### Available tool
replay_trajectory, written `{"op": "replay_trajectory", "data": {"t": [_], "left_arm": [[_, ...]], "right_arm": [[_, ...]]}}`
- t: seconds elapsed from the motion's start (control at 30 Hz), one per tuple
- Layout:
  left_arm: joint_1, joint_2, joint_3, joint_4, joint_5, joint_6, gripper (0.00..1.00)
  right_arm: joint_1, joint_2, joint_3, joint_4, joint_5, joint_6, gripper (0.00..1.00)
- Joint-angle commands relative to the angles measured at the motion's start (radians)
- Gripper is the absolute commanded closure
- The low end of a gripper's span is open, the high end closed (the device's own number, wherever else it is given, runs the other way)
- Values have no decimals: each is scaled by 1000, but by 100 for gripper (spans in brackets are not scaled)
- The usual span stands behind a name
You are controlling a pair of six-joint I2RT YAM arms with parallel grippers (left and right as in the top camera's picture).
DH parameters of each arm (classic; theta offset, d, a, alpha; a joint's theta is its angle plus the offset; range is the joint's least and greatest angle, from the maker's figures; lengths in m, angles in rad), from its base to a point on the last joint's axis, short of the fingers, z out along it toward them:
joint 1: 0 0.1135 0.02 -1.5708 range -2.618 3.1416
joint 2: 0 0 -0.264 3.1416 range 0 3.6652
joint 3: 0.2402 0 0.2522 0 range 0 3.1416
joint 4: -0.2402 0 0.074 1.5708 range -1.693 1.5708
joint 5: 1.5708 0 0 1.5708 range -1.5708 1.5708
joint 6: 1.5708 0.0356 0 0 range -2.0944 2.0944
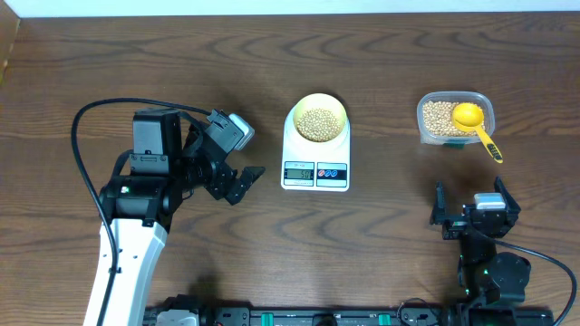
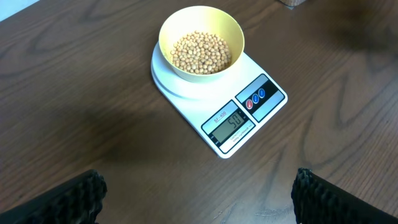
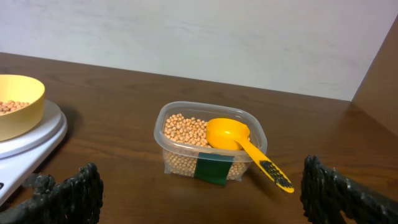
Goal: Scoop item into bowl and weigh 50g on scale
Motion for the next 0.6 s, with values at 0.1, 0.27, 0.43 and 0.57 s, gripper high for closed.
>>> {"op": "replay_trajectory", "data": {"t": [0.1,0.27,0.43,0.57], "left_arm": [[0,-5,14,0,-5,6,2],[0,-73,-11,10,-8,7,2],[1,-206,-128,105,-41,4,3],[1,-345,-249,247,-172,-173,2]], "right_arm": [[9,-7,-3,-2,12,-7,1],[9,-7,-3,-2,12,-7,1],[9,-7,-3,-2,12,-7,1],[9,-7,-3,-2,12,-7,1]]}}
